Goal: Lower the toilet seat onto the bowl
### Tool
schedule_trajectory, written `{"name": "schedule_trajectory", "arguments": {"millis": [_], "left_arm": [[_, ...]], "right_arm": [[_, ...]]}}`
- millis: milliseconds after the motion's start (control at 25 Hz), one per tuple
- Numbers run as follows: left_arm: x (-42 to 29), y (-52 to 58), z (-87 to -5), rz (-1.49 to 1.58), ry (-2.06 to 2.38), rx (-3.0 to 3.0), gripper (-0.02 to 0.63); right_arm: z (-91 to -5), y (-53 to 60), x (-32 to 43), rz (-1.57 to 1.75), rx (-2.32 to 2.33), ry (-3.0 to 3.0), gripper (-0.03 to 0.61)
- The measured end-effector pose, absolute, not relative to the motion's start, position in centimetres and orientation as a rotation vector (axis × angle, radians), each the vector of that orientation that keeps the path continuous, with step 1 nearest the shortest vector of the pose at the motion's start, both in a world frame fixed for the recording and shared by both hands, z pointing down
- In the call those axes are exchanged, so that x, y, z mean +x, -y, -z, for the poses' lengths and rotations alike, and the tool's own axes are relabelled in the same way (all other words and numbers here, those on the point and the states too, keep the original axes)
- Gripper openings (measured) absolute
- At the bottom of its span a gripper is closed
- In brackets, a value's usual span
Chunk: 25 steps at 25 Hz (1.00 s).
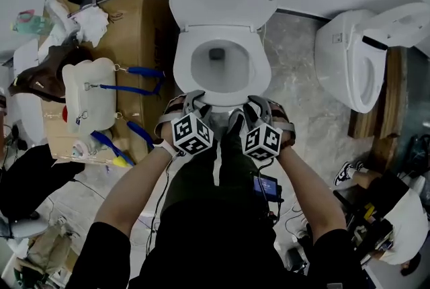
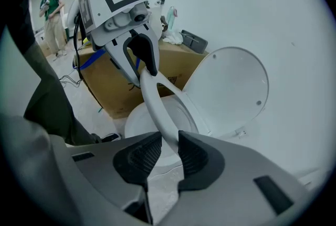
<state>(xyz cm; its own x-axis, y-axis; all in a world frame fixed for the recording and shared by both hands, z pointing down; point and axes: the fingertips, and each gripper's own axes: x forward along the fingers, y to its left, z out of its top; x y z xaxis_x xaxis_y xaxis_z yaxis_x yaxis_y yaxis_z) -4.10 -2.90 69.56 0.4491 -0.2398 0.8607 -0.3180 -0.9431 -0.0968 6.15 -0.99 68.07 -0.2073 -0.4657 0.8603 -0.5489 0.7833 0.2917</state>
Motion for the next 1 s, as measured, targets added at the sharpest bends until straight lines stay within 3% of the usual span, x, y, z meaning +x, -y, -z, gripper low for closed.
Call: {"name": "schedule_trajectory", "arguments": {"millis": [1000], "left_arm": [[-5.1, -2.4, -78.4, -1.711, 0.602, 2.633, 0.184]], "right_arm": [[-77.3, -4.5, 5.1, -0.015, 0.729, 1.895, 0.127]]}}
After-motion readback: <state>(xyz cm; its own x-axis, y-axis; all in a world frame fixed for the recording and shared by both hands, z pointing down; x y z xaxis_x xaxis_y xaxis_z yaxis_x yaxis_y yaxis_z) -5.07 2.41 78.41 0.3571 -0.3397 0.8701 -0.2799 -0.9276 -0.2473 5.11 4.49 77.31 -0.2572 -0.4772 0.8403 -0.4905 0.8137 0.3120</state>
